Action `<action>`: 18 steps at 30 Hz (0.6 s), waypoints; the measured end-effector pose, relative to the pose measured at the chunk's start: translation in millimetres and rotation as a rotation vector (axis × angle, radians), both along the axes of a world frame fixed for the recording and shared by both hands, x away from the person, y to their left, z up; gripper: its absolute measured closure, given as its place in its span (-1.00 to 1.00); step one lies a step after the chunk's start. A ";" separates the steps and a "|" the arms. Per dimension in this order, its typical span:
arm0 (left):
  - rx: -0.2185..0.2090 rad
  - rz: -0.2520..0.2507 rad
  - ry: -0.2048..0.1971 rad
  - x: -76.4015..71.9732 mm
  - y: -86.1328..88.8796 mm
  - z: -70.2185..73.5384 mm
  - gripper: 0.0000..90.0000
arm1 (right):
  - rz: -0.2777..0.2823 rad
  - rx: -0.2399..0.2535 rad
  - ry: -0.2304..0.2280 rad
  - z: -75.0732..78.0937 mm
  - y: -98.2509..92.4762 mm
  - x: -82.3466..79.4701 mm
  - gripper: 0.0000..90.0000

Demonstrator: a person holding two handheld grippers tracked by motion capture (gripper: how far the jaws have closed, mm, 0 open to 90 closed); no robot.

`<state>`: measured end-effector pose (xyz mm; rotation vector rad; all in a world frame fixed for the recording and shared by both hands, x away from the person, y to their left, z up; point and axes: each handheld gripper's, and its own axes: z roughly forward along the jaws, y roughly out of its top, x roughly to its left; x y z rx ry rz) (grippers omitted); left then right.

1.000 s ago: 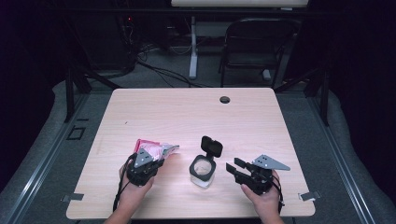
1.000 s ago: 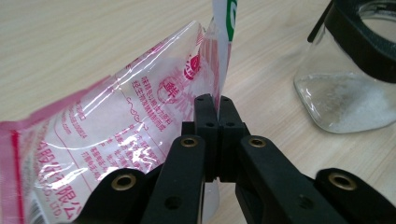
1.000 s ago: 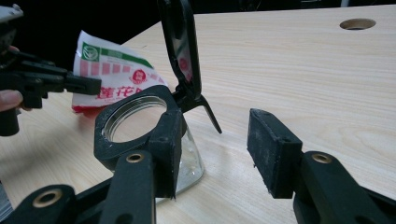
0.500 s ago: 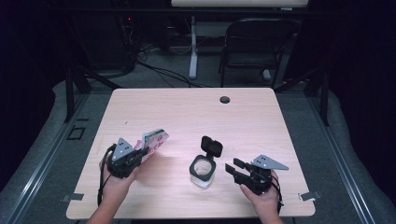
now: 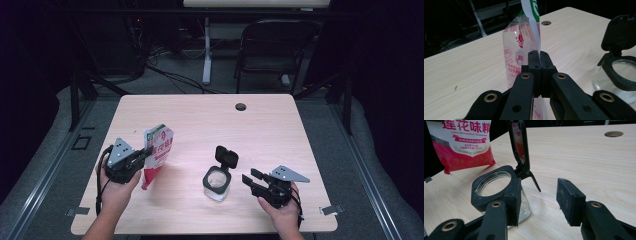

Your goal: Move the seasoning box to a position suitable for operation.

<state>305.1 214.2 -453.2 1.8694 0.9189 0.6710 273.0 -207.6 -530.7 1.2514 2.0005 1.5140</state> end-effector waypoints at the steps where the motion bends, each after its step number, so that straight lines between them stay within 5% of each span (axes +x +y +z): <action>1: -0.003 -0.009 -0.002 -0.3 -1.6 1.0 1.00 | 0.000 0.000 0.000 0.0 0.0 0.0 0.21; 12: -0.027 -0.109 0.000 -5.1 -28.5 6.9 1.00 | 0.019 -0.055 -0.012 -2.3 1.4 2.6 0.19; 18: -0.089 -0.182 0.017 -10.7 -35.4 6.8 1.00 | 0.005 -0.038 -0.002 -3.3 -1.2 3.7 0.19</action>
